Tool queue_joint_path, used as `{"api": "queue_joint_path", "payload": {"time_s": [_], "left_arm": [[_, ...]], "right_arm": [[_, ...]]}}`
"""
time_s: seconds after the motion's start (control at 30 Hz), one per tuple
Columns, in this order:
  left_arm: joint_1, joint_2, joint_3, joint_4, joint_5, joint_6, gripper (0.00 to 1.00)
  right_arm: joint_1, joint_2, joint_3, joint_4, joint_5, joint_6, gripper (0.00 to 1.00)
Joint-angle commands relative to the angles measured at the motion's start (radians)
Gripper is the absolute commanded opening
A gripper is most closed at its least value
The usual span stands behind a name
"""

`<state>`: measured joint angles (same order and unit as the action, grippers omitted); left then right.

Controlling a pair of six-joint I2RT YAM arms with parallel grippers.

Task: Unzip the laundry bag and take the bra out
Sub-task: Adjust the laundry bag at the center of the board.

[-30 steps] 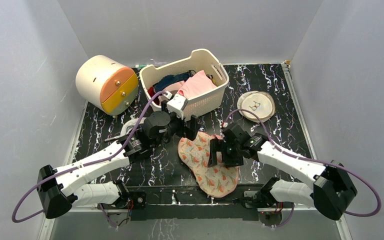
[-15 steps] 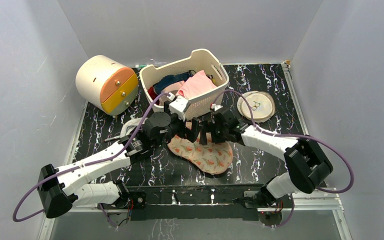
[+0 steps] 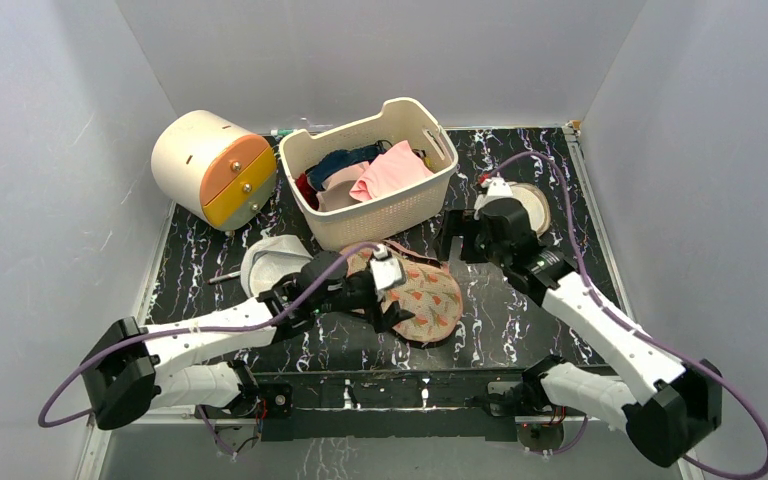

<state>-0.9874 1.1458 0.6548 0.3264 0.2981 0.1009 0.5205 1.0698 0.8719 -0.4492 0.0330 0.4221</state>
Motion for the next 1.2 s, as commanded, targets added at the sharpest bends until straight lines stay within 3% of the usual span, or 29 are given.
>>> {"api": "queue_joint_path", "payload": {"time_s": [0.0,0.07,0.2,0.67,0.9,1.17], "left_arm": [[-0.038,0.010,-0.058,0.133,0.151,0.242,0.69],[-0.077,0.037,-0.081,0.130,0.116,0.333,0.63],[-0.130,0.112,-0.094,0.139,0.069,0.416,0.59],[-0.201,0.283,-0.087,0.145,0.002,0.539,0.51],[-0.200,0.385,-0.106,0.287,-0.102,0.505,0.47],[-0.200,0.457,-0.047,0.259,-0.284,0.472,0.15]], "right_arm": [[-0.006,-0.096,-0.039,-0.041,0.120,0.050,0.98],[-0.007,-0.135,-0.060,-0.042,0.123,0.055,0.98],[-0.008,-0.185,-0.087,-0.052,0.128,0.055,0.98],[-0.008,-0.287,-0.131,-0.056,0.070,0.095,0.98],[-0.008,-0.282,-0.143,-0.044,0.030,0.118,0.98],[-0.009,-0.287,-0.162,-0.062,0.057,0.155,0.98]]}}
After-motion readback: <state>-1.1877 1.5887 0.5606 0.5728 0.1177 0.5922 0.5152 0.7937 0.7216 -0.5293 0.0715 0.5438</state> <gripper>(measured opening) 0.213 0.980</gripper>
